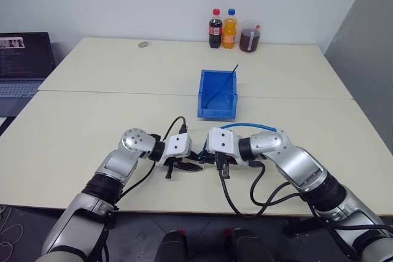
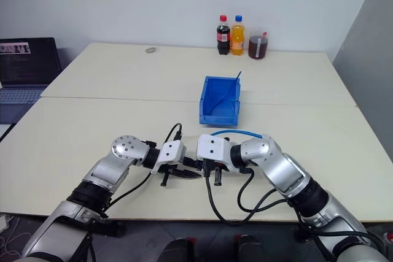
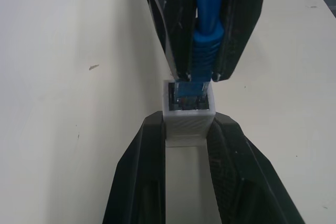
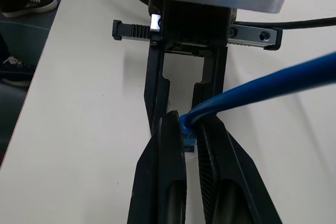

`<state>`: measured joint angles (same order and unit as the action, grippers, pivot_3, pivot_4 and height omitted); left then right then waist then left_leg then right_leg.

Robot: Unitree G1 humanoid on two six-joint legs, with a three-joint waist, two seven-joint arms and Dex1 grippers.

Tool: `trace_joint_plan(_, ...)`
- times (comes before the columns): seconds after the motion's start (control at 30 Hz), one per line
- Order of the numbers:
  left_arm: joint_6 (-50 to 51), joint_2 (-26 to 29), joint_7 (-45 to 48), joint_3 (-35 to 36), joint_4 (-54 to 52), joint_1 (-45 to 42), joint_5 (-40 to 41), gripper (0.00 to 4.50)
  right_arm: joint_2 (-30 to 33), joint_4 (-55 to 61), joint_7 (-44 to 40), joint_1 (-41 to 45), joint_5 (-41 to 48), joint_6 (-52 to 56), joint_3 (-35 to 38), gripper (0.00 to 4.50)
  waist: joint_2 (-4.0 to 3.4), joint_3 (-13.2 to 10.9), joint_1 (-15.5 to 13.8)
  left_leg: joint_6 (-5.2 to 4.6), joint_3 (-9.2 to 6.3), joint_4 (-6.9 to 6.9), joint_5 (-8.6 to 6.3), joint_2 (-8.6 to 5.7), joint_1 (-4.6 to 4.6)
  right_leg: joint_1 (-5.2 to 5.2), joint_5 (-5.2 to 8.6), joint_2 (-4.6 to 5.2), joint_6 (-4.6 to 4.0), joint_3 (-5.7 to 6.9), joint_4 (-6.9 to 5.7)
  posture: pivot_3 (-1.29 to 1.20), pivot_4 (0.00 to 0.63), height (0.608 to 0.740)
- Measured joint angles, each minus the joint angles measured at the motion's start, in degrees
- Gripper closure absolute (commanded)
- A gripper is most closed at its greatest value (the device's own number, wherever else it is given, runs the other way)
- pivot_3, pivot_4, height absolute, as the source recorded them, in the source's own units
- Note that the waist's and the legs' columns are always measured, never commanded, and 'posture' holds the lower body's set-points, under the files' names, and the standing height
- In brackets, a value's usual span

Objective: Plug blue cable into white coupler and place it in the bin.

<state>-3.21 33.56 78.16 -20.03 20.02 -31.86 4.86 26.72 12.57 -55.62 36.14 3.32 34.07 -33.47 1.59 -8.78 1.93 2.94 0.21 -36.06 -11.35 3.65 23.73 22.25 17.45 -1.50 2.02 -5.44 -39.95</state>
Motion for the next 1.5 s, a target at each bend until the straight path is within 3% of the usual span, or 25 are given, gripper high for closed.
trace_joint_plan(0.43,-0.1,-0.1,-1.2,0.3,-0.1,1.6,-0.8,3.74,-1.8,-3.7,-0.2,-2.2,0.0,-4.0,1.3,4.46,0.01,0.8,0.1,-0.05,0.07,0.25,-0.08,0.04,-0.82,-0.64,0.28,-0.04,-0.28,-0.08,0.01,0.00,0.150,0.740)
trace_joint_plan(0.5,0.3,-0.1,-1.7,0.6,-0.4,2.0,-0.6,3.02,-2.2,-3.7,0.6,-3.4,0.0,-5.0,2.2,4.46,0.01,0.8,0.1,-0.05,0.06,0.28,-0.08,0.04,-0.83,-0.63,0.29,-0.04,-0.30,-0.07,0.00,0.00,0.150,0.740)
trace_joint_plan(0.9,5.3,1.7,-3.9,4.7,-5.6,7.9,1.4,0.54,-2.4,-0.1,2.3,-6.3,2.1,-2.0,6.6,4.46,0.05,0.4,1.0,-0.02,0.03,0.44,-0.10,0.04,-0.66,-0.44,0.32,-0.03,-0.27,-0.05,0.00,0.00,0.150,0.740)
trace_joint_plan(1.0,9.1,2.3,-5.3,6.8,-8.9,9.7,3.0,0.01,-2.4,1.4,3.4,-6.3,3.7,1.5,9.6,4.46,0.05,0.2,1.2,-0.01,-0.03,0.39,-0.09,0.05,-0.13,0.06,0.28,-0.03,-0.22,0.00,-0.03,0.00,0.150,0.740)
trace_joint_plan(1.27,18.0,1.5,-19.1,16.7,-19.6,8.9,6.4,0.00,-2.9,5.1,9.6,-2.5,12.2,11.0,26.4,4.46,0.11,-0.5,0.8,-0.01,-0.12,0.26,-0.09,-0.04,0.30,0.21,0.25,0.10,-0.15,0.13,0.07,0.00,0.150,0.740)
trace_joint_plan(1.37,21.6,-0.3,-25.7,17.2,-22.3,6.9,5.3,0.00,-4.7,1.4,12.2,2.0,15.1,12.6,31.7,4.46,0.12,-0.7,1.0,-0.01,-0.11,0.25,-0.09,-0.04,0.29,0.21,0.21,0.10,-0.08,0.10,0.07,0.00,0.150,0.740)
trace_joint_plan(1.5,26.5,-2.3,-32.0,17.6,-24.9,3.8,5.0,0.00,-9.2,-12.1,16.9,12.5,15.8,11.2,34.7,4.46,0.15,-1.0,1.7,-0.01,-0.07,0.27,-0.09,0.02,0.24,0.27,0.18,0.00,-0.07,0.03,0.01,0.00,0.150,0.740)
